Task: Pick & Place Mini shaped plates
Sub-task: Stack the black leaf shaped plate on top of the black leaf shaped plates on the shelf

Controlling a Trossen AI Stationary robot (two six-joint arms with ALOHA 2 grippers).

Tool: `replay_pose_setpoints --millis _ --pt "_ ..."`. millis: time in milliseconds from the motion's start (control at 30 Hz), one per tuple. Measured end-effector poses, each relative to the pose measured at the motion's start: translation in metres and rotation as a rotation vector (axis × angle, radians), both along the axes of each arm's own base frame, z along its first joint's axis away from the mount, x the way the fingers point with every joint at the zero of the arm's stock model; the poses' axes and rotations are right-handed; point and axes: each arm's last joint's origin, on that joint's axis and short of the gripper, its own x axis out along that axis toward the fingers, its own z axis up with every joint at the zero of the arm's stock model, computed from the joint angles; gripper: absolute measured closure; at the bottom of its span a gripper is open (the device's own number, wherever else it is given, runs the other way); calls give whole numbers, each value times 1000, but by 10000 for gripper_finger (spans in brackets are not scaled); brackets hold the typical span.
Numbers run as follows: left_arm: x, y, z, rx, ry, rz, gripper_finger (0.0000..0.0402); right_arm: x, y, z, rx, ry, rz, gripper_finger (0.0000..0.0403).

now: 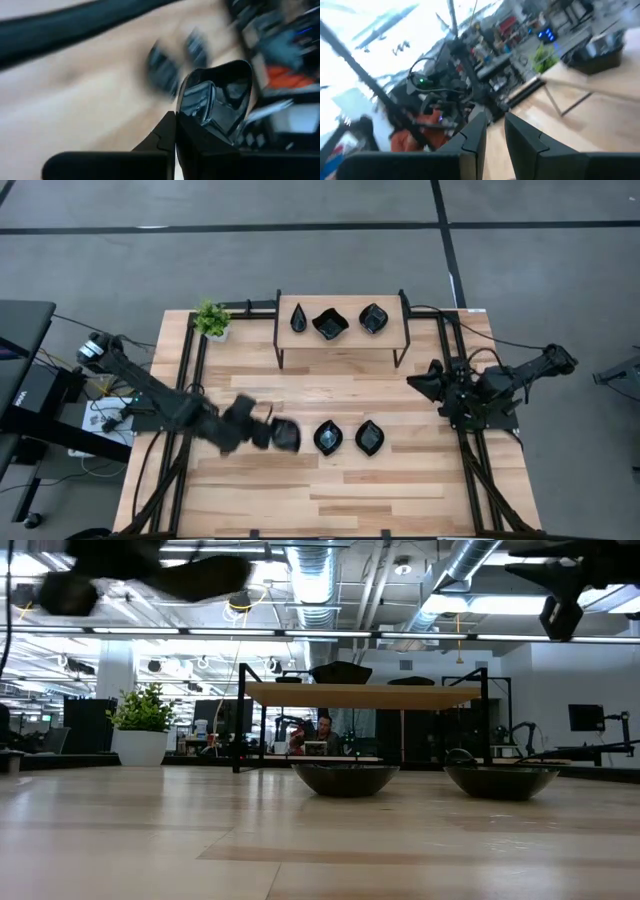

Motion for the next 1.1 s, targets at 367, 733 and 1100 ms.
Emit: replay_pose_setpoints --millis 367,733,1100 --pt "63 96 38 321 -346 -53 396 4 -2 29 -121 -174 53 337" --pt "91 135 50 497 -314 -54 396 59 6 96 -394 178 -127 337" --pt "96 141 60 630 -297 -82 396 135 -5 149 -491 574 -198 337"
